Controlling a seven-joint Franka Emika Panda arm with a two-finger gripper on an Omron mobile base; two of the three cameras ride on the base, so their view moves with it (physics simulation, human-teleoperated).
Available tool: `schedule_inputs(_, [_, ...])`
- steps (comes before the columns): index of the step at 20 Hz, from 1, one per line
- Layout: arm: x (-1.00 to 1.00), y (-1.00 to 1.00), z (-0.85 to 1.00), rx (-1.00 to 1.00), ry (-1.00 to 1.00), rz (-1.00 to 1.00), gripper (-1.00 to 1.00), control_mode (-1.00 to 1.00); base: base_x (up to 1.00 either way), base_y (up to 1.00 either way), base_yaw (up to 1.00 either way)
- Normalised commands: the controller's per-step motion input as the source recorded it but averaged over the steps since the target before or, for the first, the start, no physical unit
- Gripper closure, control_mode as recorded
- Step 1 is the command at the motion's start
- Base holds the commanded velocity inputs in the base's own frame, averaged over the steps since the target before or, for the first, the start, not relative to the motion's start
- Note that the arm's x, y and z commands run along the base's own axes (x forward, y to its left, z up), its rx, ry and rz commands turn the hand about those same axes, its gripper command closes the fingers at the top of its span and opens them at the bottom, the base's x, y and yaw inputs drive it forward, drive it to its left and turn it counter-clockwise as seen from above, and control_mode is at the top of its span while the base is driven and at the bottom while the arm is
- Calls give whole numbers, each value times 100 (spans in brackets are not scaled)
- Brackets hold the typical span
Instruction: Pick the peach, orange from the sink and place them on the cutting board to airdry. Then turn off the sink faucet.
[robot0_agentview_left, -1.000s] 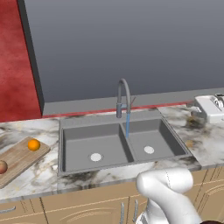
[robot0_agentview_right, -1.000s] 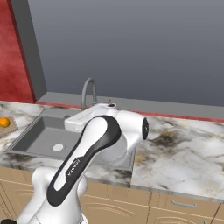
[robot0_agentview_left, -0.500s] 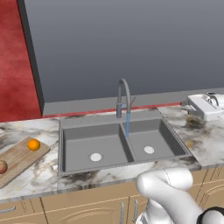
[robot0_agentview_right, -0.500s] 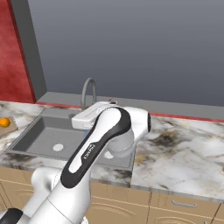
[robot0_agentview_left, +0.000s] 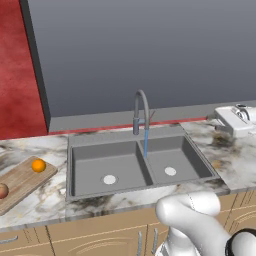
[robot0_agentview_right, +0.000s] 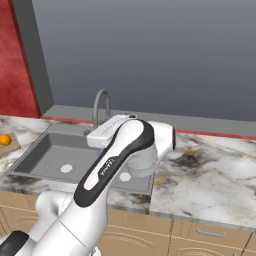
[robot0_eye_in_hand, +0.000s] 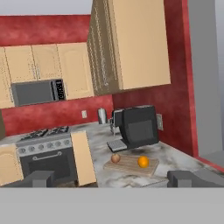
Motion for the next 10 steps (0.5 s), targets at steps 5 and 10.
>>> schedule_inputs(5, [13,4,0,0,0,-20,-100,-100,0,0,0])
schedule_inputs(10, [26,28,-8,0,0,-8,-100,-100,0,0,0])
